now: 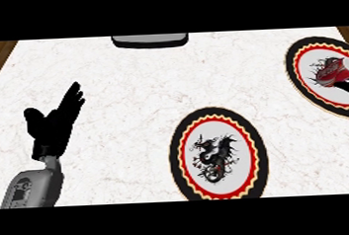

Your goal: Pick the can from the plate and place it in the plate

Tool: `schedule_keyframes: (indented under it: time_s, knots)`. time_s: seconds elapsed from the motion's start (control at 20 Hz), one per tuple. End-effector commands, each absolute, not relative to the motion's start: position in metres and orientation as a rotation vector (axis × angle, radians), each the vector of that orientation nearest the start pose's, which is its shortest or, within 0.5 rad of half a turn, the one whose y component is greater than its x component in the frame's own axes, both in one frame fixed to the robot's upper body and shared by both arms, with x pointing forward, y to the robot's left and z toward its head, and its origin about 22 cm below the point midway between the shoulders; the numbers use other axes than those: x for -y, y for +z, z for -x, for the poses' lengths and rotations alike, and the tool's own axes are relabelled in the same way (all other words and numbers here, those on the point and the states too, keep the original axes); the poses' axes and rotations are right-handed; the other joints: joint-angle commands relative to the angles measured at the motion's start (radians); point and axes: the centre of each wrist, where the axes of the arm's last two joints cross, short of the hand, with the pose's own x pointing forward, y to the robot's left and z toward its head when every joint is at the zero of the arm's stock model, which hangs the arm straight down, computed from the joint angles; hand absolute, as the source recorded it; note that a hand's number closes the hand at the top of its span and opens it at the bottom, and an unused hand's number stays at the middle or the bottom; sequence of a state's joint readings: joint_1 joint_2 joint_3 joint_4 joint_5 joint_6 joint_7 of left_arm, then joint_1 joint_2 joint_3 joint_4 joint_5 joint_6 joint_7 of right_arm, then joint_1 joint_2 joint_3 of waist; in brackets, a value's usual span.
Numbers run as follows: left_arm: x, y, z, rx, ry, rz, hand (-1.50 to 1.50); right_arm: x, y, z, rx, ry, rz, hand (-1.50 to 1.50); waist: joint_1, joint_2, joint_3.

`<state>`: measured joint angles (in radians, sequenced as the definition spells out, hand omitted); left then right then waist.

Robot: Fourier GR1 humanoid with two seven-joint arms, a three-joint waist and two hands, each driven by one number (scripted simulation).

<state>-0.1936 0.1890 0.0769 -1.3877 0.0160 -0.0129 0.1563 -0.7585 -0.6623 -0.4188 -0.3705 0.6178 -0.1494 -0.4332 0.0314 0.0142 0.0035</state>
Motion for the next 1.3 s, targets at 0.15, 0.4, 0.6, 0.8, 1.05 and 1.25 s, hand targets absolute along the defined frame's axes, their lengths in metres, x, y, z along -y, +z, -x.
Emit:
schedule_keyframes:
  time_s: [0.15,0.4,0.6,0.8,1.05,1.25]
  knots:
    - [-0.278,0.026,-0.296,1.409,-0.092,-0.168,0.0,0.451,0.091,-0.375,1.866,0.311,0.772,-1.5,-0.016,-0.008,0.0]
    - [-0.278,0.009,-0.28,1.397,-0.082,-0.172,0.0,0.47,0.115,-0.371,1.808,0.108,0.618,-1.5,-0.03,-0.016,-0.004]
    - [-0.276,0.02,-0.287,1.408,-0.092,-0.173,0.0,0.48,0.125,-0.371,1.708,0.052,0.403,-1.5,-0.021,-0.01,-0.003]
    - [-0.292,0.02,-0.291,1.423,-0.102,-0.184,0.0,0.494,0.107,-0.353,1.716,0.016,0.32,-1.5,-0.02,-0.007,-0.002]
    - [-0.271,0.008,-0.275,1.411,-0.077,-0.168,0.0,0.51,0.086,-0.33,1.759,0.024,0.381,-1.5,-0.01,-0.007,-0.002]
    - [-0.265,0.013,-0.295,1.427,-0.084,-0.162,0.0,0.535,0.101,-0.311,1.767,0.043,0.377,-1.5,-0.014,-0.004,-0.001]
